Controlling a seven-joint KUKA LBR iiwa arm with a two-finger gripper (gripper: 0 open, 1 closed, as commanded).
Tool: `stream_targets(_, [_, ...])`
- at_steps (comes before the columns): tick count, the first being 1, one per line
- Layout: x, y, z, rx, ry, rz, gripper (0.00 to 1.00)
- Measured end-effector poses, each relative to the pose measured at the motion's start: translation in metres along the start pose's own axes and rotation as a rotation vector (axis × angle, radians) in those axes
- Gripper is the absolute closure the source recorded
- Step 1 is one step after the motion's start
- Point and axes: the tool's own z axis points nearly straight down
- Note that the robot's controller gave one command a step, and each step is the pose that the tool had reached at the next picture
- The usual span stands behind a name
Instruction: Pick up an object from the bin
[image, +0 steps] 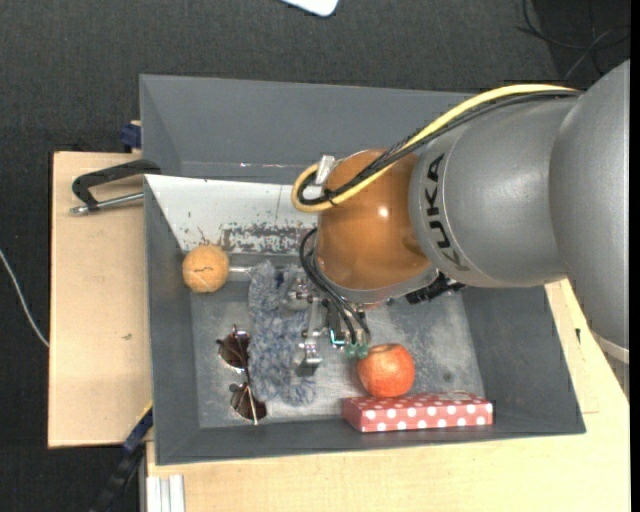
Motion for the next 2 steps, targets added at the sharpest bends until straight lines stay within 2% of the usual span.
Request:
stream_targets(1, [-0.001, -0.001, -0.004, -0.001, -0.006, 0.002, 0.0])
stream_targets(2, [-0.002, 0.054, 0.065, -0.004, -0.01, -0.012, 1.0])
